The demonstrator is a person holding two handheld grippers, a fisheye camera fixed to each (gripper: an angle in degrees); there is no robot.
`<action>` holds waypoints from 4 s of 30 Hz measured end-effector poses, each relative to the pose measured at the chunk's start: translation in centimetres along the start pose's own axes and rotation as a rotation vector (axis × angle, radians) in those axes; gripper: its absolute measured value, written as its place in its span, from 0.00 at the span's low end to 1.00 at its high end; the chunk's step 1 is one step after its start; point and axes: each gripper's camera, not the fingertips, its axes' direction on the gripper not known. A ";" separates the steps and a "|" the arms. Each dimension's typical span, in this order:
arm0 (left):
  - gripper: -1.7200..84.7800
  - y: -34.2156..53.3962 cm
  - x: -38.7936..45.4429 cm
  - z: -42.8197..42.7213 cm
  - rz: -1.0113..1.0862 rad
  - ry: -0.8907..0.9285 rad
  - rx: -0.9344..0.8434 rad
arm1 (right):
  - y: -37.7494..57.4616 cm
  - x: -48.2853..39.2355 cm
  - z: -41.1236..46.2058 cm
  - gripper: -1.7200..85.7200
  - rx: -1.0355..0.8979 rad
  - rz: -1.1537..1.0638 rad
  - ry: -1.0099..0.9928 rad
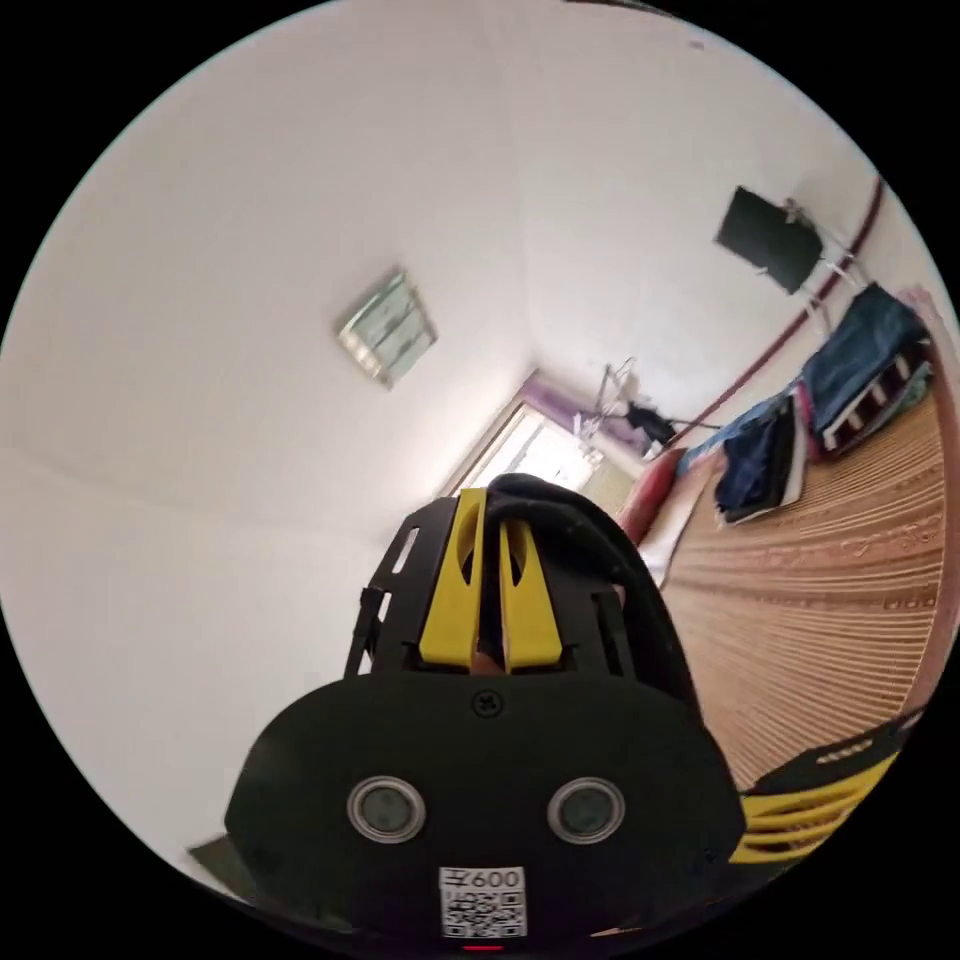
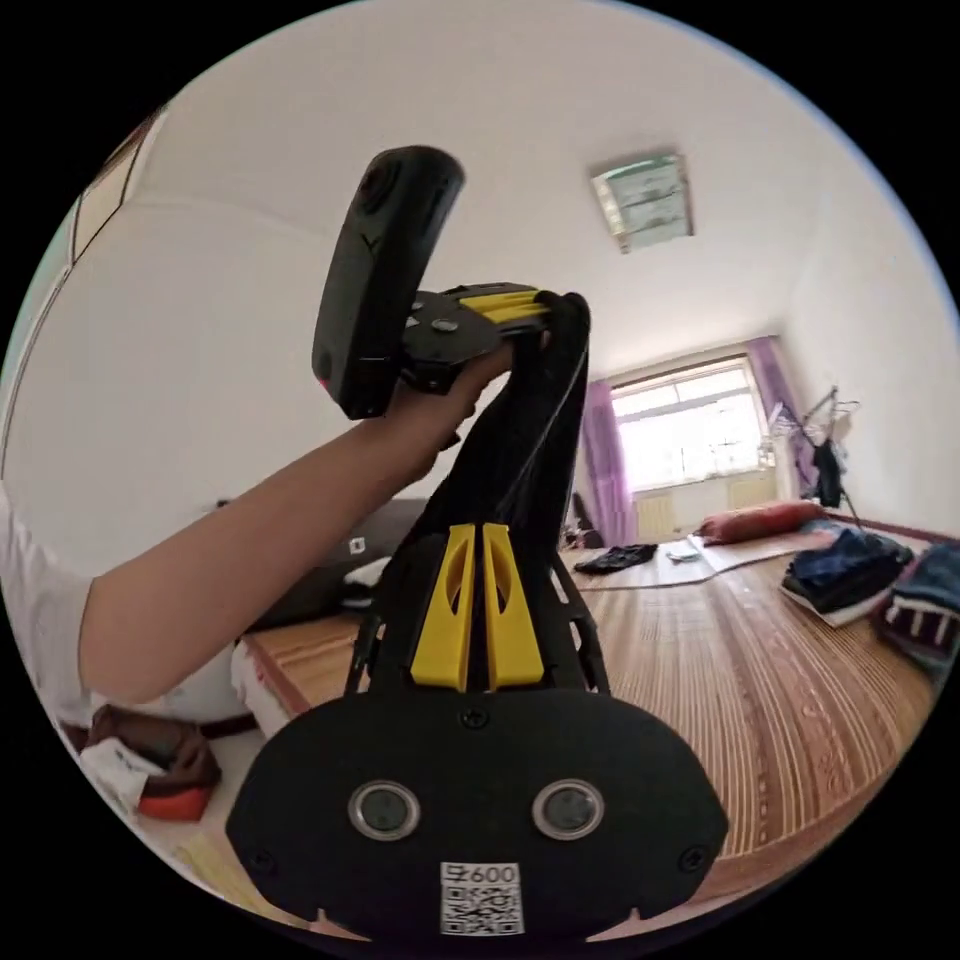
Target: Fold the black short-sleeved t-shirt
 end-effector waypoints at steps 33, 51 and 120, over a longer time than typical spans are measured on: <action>0.07 38.7 17.0 -2.7 -0.674 0.623 -0.705 | 8.1 14.2 -9.8 0.06 -0.433 0.048 0.176; 0.03 42.3 17.4 -25.5 -0.697 0.626 -0.234 | 14.2 -4.4 1.5 0.17 -0.671 -0.583 -0.387; 0.07 39.3 -25.6 -25.2 -0.107 -0.166 -0.339 | -29.2 0.1 -10.2 0.01 0.161 -0.456 0.091</action>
